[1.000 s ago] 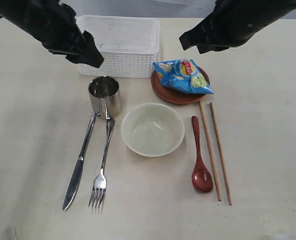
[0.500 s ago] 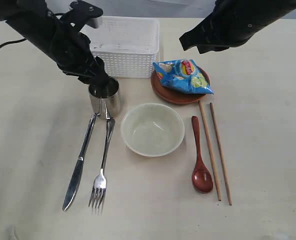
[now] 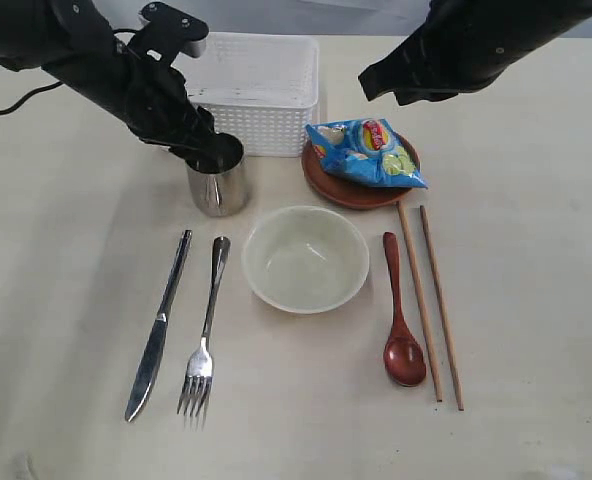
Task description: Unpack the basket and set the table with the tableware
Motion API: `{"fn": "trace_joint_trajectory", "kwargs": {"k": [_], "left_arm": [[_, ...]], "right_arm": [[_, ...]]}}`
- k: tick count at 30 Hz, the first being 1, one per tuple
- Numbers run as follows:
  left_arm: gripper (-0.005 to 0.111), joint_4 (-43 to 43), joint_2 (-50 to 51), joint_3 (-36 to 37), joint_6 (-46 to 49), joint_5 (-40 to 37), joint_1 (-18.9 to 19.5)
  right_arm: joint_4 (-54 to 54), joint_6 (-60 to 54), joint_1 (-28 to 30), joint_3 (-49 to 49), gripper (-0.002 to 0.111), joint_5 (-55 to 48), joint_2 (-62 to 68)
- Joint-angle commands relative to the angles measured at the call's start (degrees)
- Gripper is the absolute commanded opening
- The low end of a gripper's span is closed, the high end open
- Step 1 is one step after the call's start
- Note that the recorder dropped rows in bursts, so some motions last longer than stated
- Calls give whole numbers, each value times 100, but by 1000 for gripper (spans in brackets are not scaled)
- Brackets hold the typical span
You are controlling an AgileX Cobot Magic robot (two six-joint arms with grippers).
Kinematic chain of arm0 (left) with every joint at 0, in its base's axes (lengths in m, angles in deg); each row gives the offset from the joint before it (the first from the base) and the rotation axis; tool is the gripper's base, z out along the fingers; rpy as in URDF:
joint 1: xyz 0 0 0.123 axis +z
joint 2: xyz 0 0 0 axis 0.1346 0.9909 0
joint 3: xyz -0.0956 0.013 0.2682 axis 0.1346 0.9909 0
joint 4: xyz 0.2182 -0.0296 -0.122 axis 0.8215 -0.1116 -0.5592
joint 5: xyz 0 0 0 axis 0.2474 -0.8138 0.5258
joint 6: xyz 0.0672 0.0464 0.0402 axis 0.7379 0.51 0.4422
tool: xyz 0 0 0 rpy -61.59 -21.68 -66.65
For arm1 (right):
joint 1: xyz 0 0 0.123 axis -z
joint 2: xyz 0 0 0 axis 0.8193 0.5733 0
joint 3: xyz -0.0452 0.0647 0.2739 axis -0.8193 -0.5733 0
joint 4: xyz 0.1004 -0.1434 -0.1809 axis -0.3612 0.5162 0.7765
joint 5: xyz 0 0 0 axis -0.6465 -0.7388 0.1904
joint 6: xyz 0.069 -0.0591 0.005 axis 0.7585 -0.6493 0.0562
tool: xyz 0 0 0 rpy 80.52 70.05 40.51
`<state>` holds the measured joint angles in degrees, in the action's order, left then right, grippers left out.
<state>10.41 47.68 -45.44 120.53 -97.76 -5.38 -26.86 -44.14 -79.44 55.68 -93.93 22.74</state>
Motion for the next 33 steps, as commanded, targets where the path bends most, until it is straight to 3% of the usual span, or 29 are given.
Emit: {"fn": "trace_joint_trajectory", "kwargs": {"k": [1,10,24,26,28,31,33], "left_arm": [[54,25,-13,-25,-15,78,-29],[63,15,-478,-35,-15,-718,-29],[59,-5,-1775,-35,-201,-2299,-29],[54,-44,-1971,-35,-319,-2592,-29],[40,-137,-2215,-11,-319,-2733,-29],[6,-145,-2571,162,-319,-2694,-29],[1,-145,-2762,336,-286,-2525,-29]], "right_arm": [[30,-75,28,0,0,63,-44],[30,-94,28,0,0,166,-44],[5,-77,28,0,0,31,-44],[5,-67,28,0,0,-6,-44],[5,-24,28,0,0,-78,-44],[5,57,28,0,0,-296,-44],[5,57,28,0,0,-399,-44]]}}
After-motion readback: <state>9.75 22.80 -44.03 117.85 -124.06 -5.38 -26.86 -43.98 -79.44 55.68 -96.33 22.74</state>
